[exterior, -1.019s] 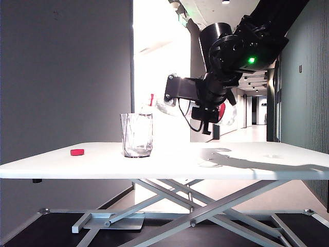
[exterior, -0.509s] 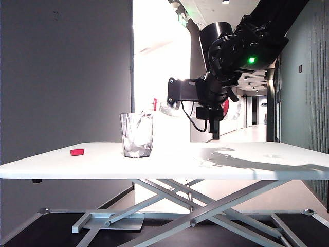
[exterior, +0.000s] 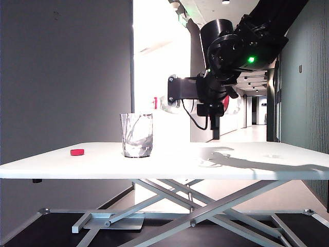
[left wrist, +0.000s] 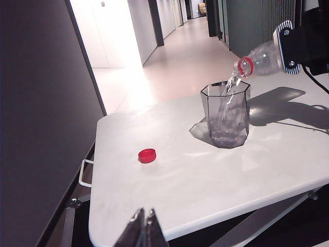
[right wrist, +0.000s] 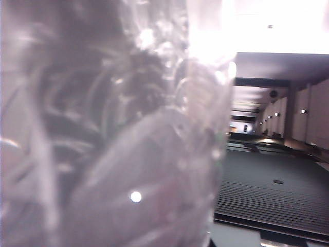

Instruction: Pick up the mineral water bottle on the table and pour water into the mug until it's half full.

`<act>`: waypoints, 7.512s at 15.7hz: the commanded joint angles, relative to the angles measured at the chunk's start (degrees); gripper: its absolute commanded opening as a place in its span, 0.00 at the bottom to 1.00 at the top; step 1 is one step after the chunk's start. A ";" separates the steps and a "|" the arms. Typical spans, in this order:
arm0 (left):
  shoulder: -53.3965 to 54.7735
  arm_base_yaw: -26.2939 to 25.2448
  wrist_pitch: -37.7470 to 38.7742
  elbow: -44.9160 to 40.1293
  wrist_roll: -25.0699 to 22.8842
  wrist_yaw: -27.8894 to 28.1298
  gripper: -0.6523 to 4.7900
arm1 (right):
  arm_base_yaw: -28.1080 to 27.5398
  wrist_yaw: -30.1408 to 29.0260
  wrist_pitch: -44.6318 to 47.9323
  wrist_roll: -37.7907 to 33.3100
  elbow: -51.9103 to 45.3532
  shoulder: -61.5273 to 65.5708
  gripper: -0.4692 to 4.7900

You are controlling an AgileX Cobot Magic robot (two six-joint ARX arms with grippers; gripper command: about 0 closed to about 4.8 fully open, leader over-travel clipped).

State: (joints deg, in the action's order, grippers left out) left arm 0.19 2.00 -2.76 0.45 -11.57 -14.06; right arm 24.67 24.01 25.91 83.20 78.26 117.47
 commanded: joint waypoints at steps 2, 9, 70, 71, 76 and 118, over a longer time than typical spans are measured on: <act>0.02 -0.04 -0.68 0.13 0.22 -0.11 0.11 | 0.15 0.76 4.39 1.09 0.79 -0.98 0.43; 0.02 -0.04 -0.68 0.13 0.22 -0.11 0.11 | 0.13 0.74 4.37 1.07 0.79 -0.98 0.43; 0.02 -0.04 -0.68 0.13 0.22 -0.11 0.11 | -20.94 -73.24 30.95 -80.39 -16.70 5.20 1.00; 0.02 -0.04 -0.68 0.13 0.22 -0.11 0.11 | -21.49 -74.29 31.45 -80.41 -16.70 5.18 1.00; 0.02 -0.04 -0.68 0.13 0.22 -0.11 0.11 | -26.23 -82.77 31.19 -83.67 -16.81 3.54 1.00; 0.02 -0.09 -0.74 0.11 0.00 6.32 0.11 | -17.40 -20.55 -10.27 -80.13 -77.83 -103.23 0.07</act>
State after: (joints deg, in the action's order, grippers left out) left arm 0.19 2.00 -2.76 0.45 -11.62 -12.21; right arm 7.33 1.48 15.73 2.79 0.47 15.73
